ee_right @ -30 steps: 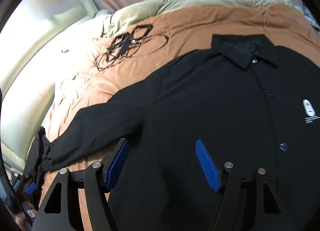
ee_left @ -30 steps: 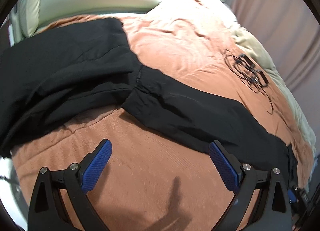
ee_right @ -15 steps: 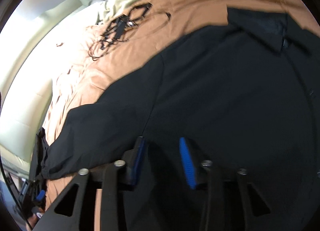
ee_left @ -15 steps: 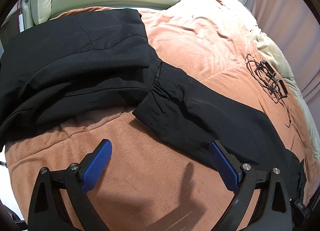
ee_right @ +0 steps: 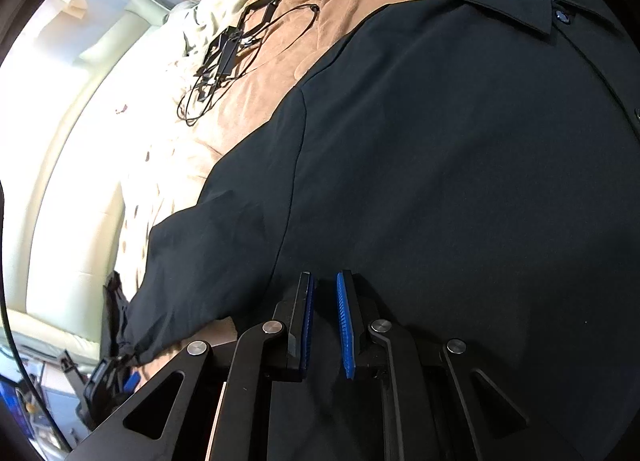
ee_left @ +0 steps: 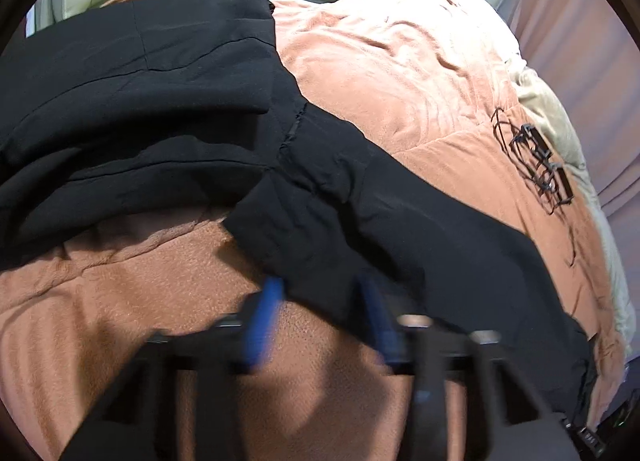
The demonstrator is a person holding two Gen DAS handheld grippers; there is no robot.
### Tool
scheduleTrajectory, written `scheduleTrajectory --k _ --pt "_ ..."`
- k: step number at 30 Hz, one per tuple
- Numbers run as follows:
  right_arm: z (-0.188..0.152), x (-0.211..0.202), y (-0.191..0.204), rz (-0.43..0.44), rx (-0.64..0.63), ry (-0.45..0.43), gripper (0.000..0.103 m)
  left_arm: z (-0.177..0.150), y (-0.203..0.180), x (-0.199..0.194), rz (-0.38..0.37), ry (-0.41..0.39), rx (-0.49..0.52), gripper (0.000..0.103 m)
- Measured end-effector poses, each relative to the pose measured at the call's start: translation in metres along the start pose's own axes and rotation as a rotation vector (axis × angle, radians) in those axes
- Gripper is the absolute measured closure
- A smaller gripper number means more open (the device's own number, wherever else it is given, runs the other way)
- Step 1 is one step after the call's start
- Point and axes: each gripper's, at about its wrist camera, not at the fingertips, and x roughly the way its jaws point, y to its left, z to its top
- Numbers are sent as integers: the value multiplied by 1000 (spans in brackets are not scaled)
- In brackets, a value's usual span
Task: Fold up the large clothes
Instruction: 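Close the left gripper on the sleeve cuff and lift it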
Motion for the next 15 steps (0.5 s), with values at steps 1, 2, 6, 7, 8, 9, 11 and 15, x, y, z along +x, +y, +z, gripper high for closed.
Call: scheduleTrajectory --k 1,2,6,7,8,9,11,15 --pt "0 -1 -1 6 4 0 90 0 1 -6 -18 -16 -14 88" --pt "1 -3 -2 14 10 -1 90 0 0 -12 -19 -33 -12 95" --pt "2 -6 -5 44 23 -7 90 3 -15 -40 -57 -94 34 98" --pt "2 -5 -5 53 26 -4 90 5 -20 -48 -71 -110 42 98" --pt "2 -3 -5 68 29 4 90 7 -24 -56 -84 -123 48 99" --pt "1 -2 -5 76 34 11 90 10 -31 -67 -104 -139 55 99" --pt "-1 -4 -6 82 44 15 90 15 -42 -82 -141 -161 72 100" --pt "-5 -23 -7 117 63 -11 90 24 -79 -120 -218 -213 145 100"
